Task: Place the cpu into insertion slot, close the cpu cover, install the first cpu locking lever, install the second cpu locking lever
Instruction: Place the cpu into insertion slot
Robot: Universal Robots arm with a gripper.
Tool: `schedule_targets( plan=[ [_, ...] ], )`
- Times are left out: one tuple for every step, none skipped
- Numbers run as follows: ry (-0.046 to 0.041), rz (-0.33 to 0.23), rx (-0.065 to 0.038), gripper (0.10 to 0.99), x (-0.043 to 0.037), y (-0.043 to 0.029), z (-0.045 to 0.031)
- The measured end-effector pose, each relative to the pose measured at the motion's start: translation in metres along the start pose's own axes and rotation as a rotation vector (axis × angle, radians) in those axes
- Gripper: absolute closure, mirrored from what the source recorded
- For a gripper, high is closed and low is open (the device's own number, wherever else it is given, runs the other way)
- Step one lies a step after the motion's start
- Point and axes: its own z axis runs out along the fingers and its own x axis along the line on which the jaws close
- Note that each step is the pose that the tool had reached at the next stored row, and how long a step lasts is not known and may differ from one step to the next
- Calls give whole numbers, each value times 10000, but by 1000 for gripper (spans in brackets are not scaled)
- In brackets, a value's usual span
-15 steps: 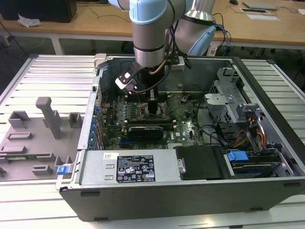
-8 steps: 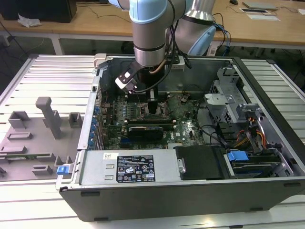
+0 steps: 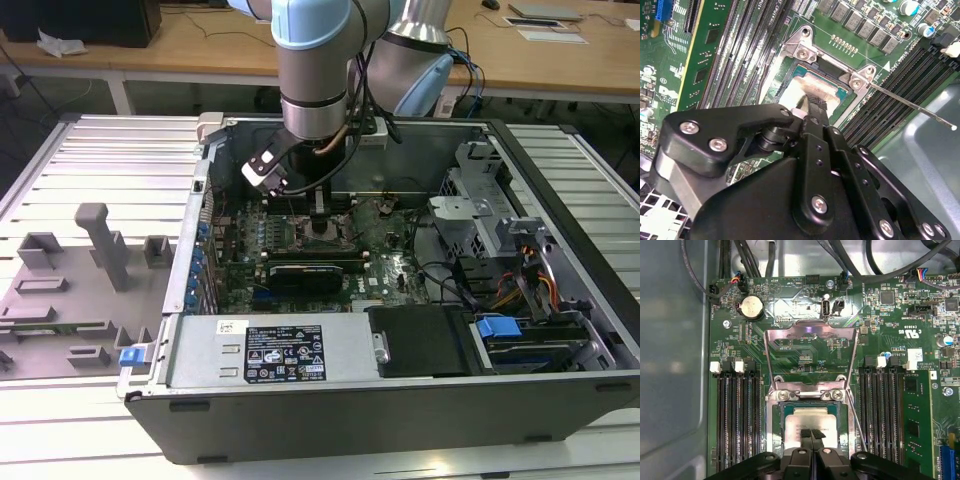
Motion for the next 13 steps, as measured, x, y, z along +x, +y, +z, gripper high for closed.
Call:
schedule_targets(
  plan=[
    [6,2,26,980,0,0,0],
    [44,11,169,980,-3,5,1],
    [75,16,433,980,-7,17,3],
    [75,16,433,980,-7,17,3],
    [73,17,434,980,-7,18,-12],
    [76,17,433,980,-5,25,-77],
    [75,17,433,980,-4,32,-144],
    [75,17,433,980,-3,38,-203],
    [76,16,433,980,-2,41,-232],
    [76,17,433,980,-1,46,-287],
    [75,16,433,980,0,51,-331],
    [76,16,433,980,0,54,-358],
    [75,16,433,980,1,56,-388]
  ],
)
